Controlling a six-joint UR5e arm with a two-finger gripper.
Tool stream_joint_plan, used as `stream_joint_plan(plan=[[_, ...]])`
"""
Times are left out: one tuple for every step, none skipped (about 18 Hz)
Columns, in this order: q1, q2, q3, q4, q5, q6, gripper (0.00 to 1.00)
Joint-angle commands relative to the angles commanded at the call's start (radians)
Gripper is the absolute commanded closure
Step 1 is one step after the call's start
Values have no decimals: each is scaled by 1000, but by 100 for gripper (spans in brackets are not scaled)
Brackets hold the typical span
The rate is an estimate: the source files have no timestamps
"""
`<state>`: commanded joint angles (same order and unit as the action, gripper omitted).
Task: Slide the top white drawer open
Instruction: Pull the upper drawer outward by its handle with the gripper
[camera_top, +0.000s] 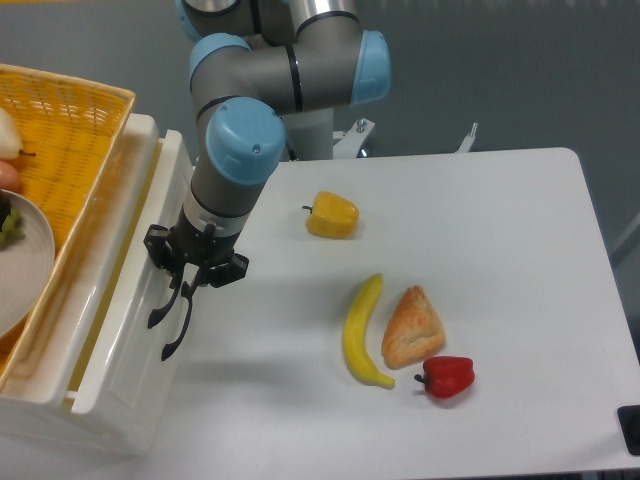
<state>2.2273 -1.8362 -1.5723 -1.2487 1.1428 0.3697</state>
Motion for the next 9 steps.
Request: stream_joint_plan(plan=[[0, 0, 0, 0, -2, 0, 74], [2, 0, 3, 0, -3, 0, 75], [2, 0, 3, 0, -3, 0, 75], [2, 0, 3, 0, -3, 0, 76], [2, 0, 3, 0, -3, 0, 77], [2, 0, 3, 0, -3, 0, 78], [2, 0, 3, 0, -3, 0, 79], [2, 0, 3, 0, -3, 0, 79], [3, 0, 3, 0, -3, 0, 79]])
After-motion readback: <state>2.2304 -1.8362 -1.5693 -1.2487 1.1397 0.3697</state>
